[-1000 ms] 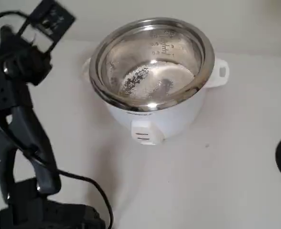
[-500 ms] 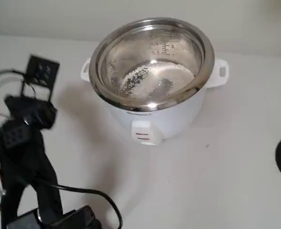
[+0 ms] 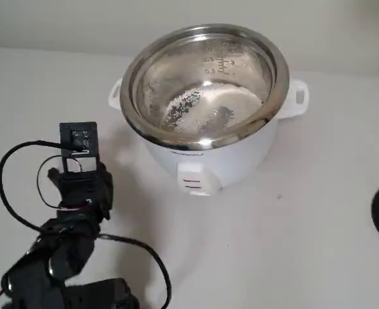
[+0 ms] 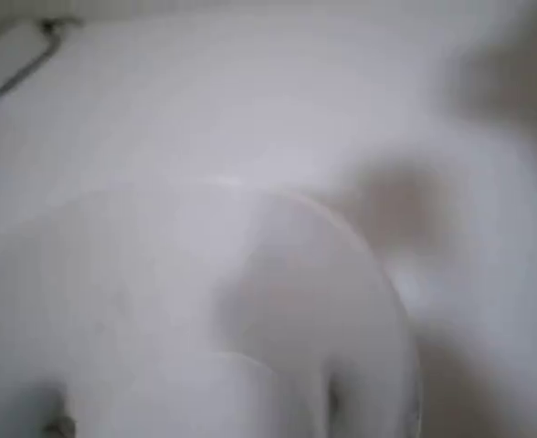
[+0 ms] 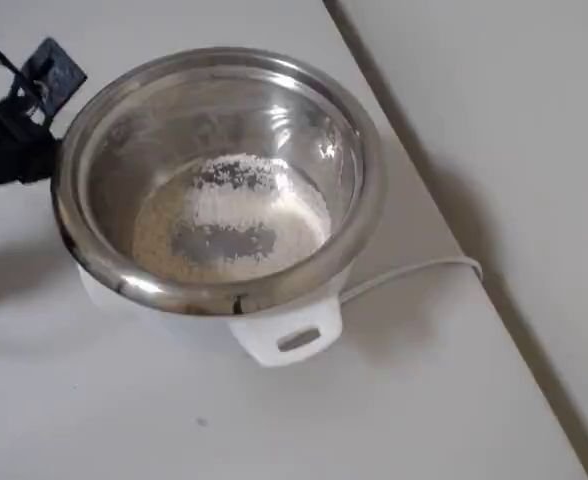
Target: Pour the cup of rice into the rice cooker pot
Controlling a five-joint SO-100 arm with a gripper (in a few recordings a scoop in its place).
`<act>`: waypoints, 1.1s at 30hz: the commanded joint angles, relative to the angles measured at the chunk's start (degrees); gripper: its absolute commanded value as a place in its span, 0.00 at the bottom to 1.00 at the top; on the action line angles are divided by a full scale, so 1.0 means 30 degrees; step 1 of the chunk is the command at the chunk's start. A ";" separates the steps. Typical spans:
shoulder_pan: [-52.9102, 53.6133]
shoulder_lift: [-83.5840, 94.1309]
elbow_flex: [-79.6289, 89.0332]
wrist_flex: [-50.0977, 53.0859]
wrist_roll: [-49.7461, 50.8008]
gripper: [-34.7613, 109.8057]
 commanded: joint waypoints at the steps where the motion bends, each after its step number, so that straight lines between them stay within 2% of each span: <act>1: 0.0908 -0.2988 -0.0176 -0.5830 -0.1523 0.38; 6: 0.1377 -0.9902 -0.0879 -1.4297 -0.3516 0.40; 14: 0.1963 -1.7520 -0.5127 -2.0332 -0.7441 0.56; 19: 0.1582 -1.9043 -0.7119 -2.0332 -0.9170 0.63; 26: 0.0967 -2.0449 -1.1367 -1.9131 -1.0020 0.64; 33: 0.1055 -1.9629 -1.0342 -2.0977 -0.9551 0.63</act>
